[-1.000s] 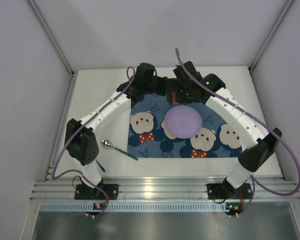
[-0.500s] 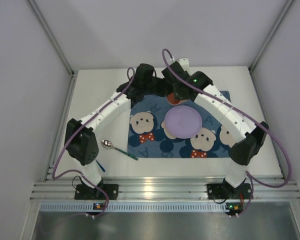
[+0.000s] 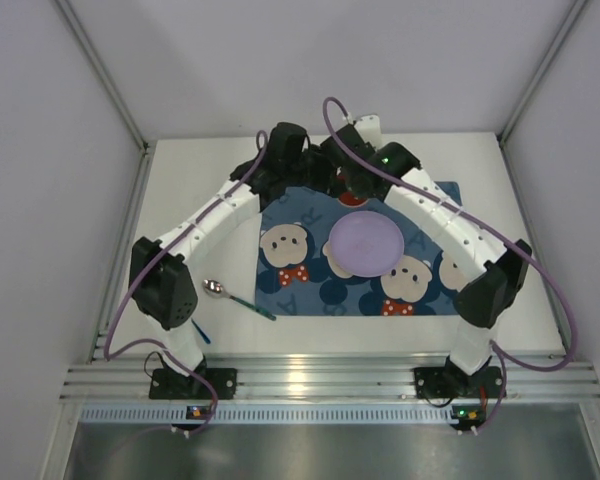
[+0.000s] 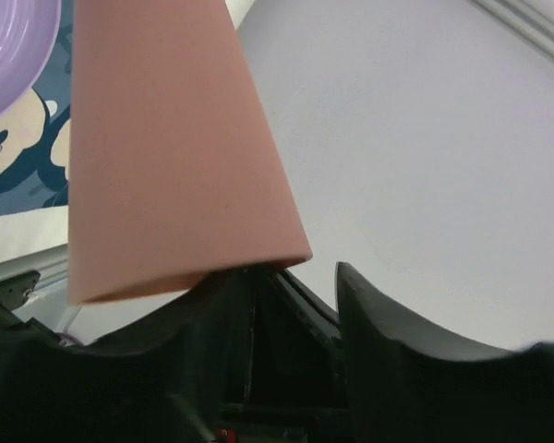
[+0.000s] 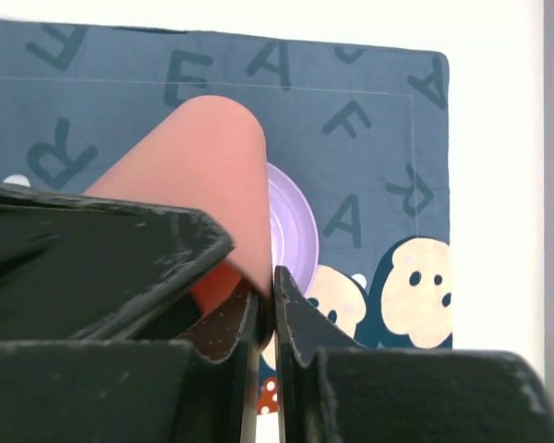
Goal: Set the dinner table for one person
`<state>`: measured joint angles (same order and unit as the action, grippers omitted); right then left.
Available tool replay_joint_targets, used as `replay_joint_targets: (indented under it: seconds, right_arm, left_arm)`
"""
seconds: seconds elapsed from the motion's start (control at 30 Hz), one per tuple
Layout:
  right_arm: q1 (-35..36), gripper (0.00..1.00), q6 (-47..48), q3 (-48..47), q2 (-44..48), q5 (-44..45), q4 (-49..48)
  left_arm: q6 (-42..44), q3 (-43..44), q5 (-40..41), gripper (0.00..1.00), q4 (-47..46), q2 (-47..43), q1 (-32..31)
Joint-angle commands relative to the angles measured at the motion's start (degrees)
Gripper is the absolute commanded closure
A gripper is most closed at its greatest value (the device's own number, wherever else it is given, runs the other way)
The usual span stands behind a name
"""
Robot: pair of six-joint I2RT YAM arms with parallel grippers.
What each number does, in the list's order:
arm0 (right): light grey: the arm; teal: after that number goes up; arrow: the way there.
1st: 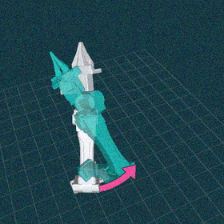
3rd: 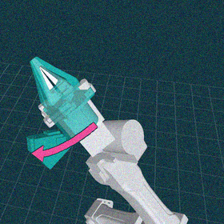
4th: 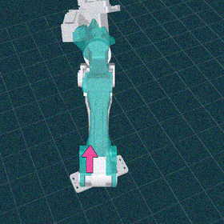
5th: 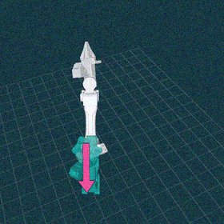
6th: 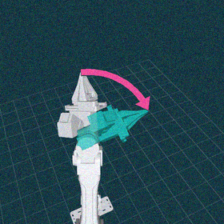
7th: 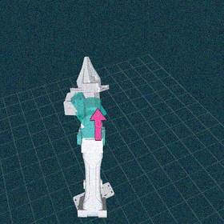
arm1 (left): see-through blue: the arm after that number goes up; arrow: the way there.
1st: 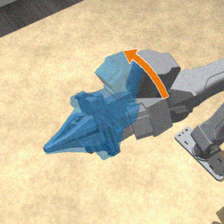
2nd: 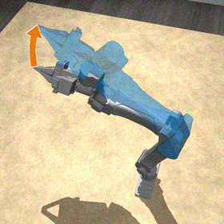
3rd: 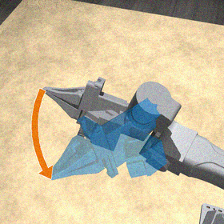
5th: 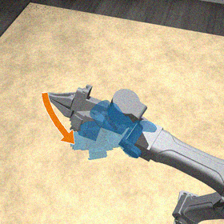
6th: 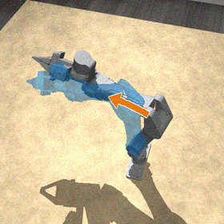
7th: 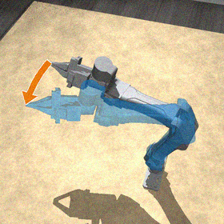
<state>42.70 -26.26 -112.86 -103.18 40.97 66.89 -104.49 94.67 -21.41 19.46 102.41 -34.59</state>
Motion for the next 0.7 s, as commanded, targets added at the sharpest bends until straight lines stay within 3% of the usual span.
replay_joint_targets:
  seconds: [0.0,0.17,0.23,0.37,0.67]
  right_arm:
    - [-1.3,1.0,-1.42,0.44,2.27,2.89,-2.11]
    - [-3.41,1.0,-0.55,0.45,3.59,1.31,-3.96]
    - [-4.9,1.0,-0.2,0.36,3.6,0.08,-4.23]
    - [-9.46,1.0,0.68,0.62,4.65,-1.51,-4.49]
    - [-32.46,1.0,4.64,5.36,5.89,-17.04,-5.9]
  left_arm:
    - [3.5,4.9,-4.08,0.45,2.86,-1.6,0.22]
    - [3.68,2.89,-4.34,0.37,3.04,-4.06,0.22]
    - [4.55,2.62,-4.43,0.22,3.3,-4.94,0.22]
    - [9.9,4.64,-3.12,0.22,9.96,-5.38,0.84]
    - [26.24,10.87,4.79,0.18,24.8,-6.09,4.7]
